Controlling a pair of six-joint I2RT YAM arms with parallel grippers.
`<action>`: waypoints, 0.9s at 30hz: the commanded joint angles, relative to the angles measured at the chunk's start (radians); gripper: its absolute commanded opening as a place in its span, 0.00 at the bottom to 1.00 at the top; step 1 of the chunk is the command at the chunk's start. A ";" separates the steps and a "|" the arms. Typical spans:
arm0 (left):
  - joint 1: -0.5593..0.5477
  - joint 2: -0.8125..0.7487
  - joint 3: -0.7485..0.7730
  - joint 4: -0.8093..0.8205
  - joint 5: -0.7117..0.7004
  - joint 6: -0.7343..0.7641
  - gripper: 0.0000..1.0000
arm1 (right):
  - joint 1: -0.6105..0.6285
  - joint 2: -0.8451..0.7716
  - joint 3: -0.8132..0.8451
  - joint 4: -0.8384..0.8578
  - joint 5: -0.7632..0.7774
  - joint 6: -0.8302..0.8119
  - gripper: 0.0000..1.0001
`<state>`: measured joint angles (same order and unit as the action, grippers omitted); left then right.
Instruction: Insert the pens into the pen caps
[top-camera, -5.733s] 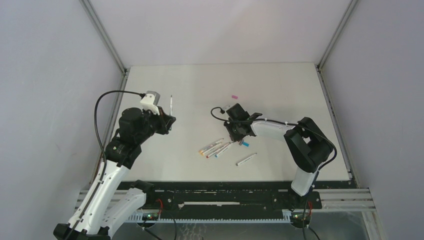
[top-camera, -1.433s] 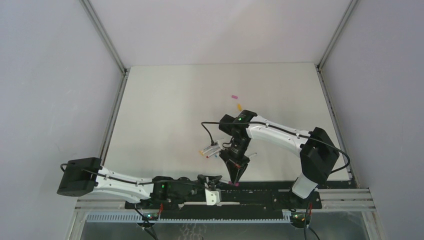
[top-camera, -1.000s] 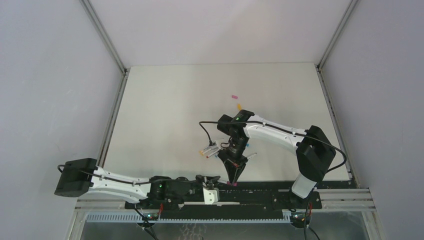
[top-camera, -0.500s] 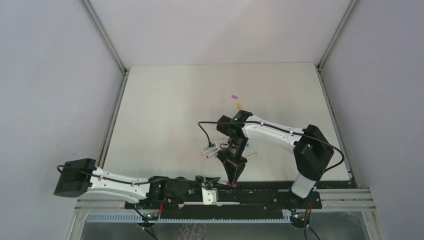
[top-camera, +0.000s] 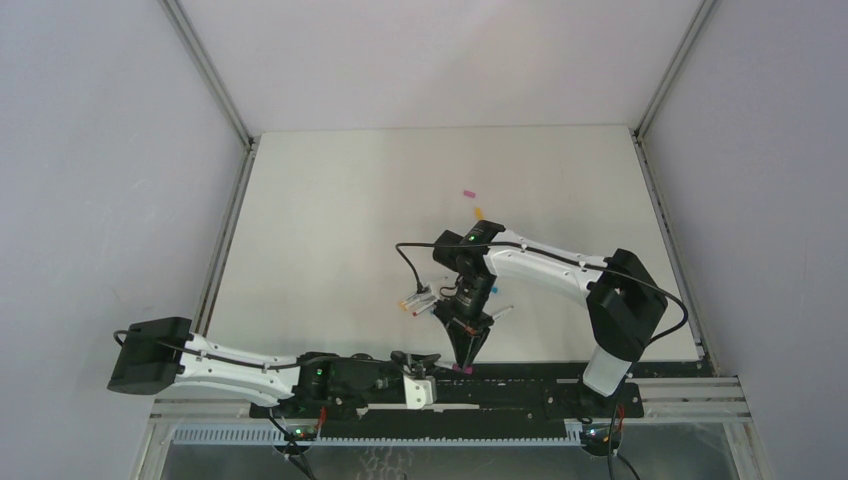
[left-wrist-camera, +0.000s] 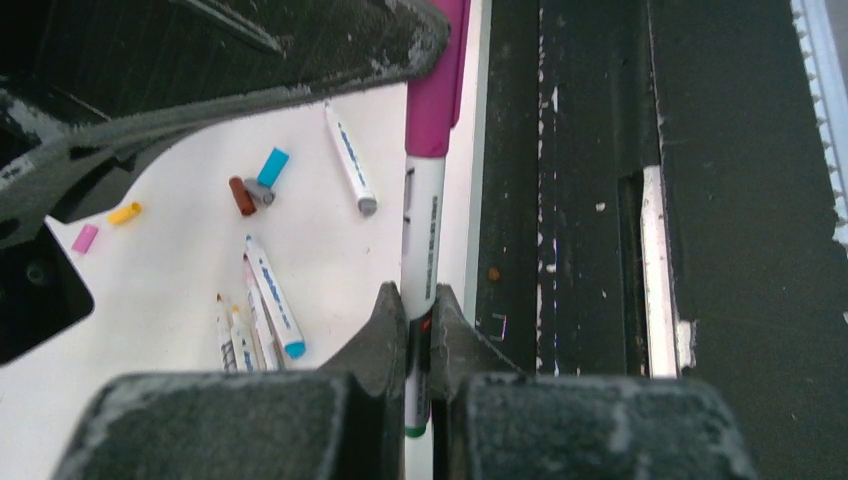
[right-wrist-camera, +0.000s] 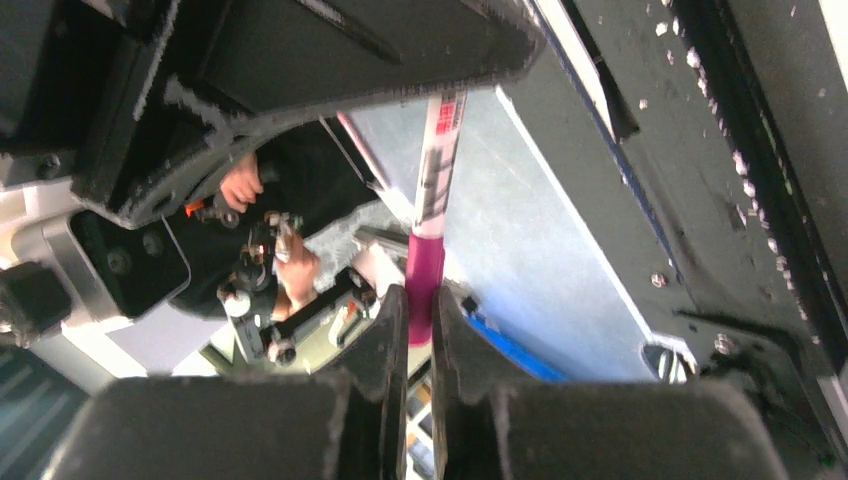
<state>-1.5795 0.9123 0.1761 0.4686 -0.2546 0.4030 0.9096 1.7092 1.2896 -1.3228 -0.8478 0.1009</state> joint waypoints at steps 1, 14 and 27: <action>-0.007 -0.059 0.064 0.470 0.079 -0.017 0.00 | -0.002 0.013 0.037 0.318 0.053 -0.016 0.00; 0.013 -0.104 0.032 0.210 -0.068 -0.167 0.00 | -0.037 -0.066 0.151 0.124 0.096 -0.102 0.19; 0.460 -0.085 0.116 -0.194 -0.140 -0.420 0.00 | -0.291 -0.463 0.037 0.471 0.475 0.094 0.70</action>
<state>-1.2694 0.7887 0.1810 0.4305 -0.3599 0.0925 0.6712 1.3827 1.4097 -1.0710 -0.5629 0.1078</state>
